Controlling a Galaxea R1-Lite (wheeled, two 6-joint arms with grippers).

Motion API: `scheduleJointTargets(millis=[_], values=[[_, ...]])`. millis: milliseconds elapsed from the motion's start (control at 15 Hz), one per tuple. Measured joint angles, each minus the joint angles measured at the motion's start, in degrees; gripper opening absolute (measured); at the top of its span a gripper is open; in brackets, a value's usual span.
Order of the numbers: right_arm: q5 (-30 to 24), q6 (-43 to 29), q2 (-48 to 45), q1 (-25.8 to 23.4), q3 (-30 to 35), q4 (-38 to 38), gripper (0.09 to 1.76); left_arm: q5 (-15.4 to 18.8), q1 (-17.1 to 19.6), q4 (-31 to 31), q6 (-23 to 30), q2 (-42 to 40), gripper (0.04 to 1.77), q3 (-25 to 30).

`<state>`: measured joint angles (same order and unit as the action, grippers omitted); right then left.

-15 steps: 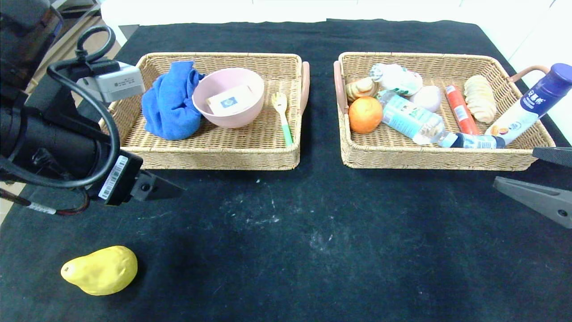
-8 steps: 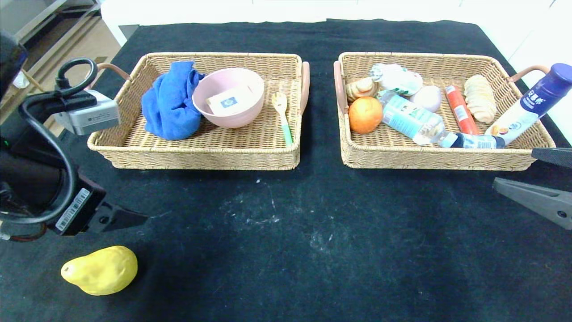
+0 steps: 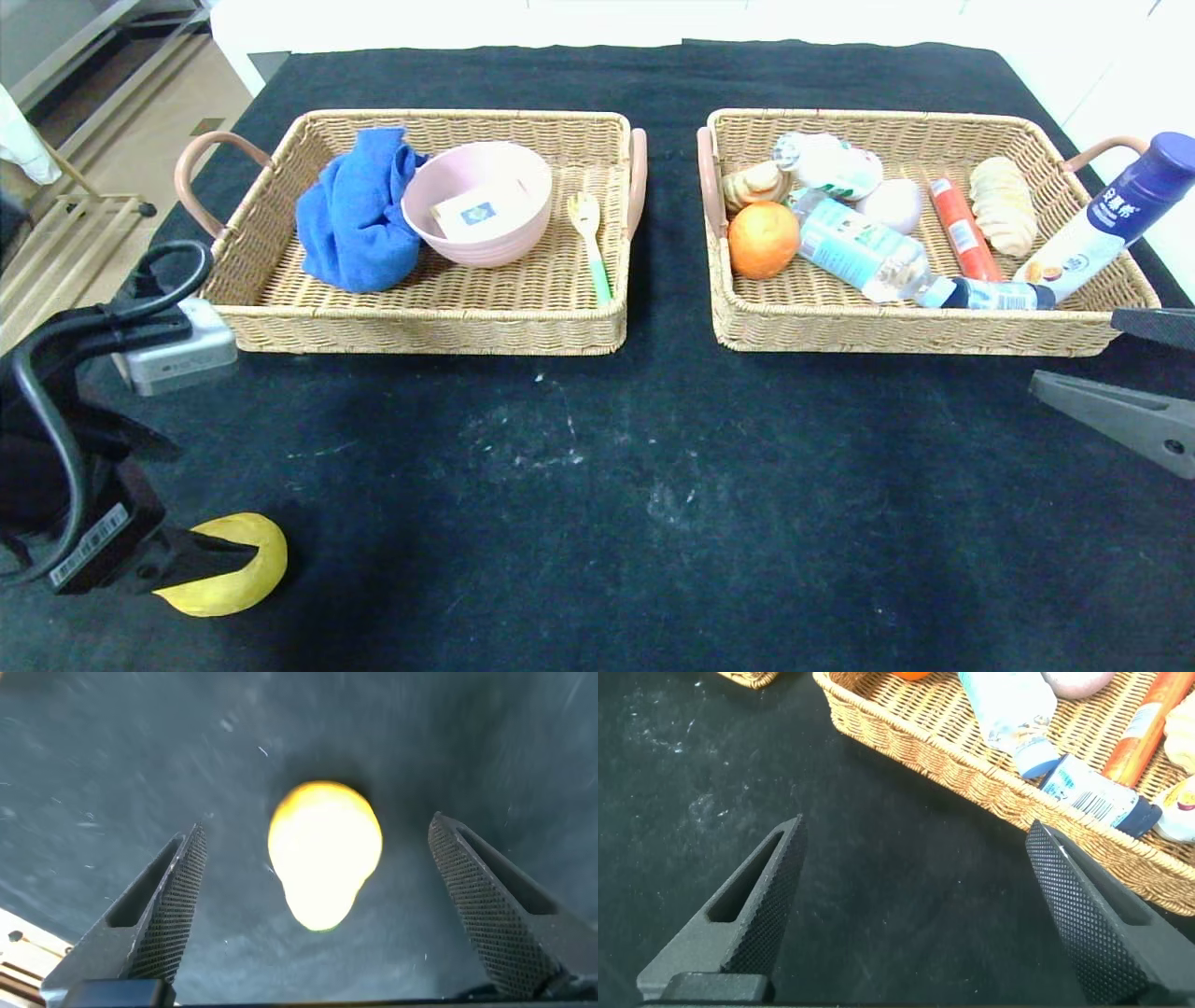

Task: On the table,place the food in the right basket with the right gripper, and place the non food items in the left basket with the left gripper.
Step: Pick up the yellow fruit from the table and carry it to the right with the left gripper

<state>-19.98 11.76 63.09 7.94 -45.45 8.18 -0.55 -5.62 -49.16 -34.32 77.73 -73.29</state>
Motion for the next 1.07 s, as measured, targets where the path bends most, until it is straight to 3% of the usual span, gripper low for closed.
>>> scheduleJointTargets(millis=[200,533,867,1067], values=[[-0.02,0.00,0.00,-0.04,-0.04,0.00,1.71,0.06,0.06,-0.06,-3.13,-1.63,1.72,3.63],[-0.02,0.00,0.00,-0.11,-0.09,0.00,1.71,-0.29,0.02,0.52,-3.66,-2.82,1.72,8.68],[-0.07,0.02,-0.02,-0.15,-0.09,0.00,1.71,-1.49,0.15,8.24,-3.66,-2.73,1.72,13.87],[-0.09,0.00,0.00,-0.15,-0.02,0.00,1.71,-2.86,0.17,9.31,-3.55,-2.47,1.72,15.76]])
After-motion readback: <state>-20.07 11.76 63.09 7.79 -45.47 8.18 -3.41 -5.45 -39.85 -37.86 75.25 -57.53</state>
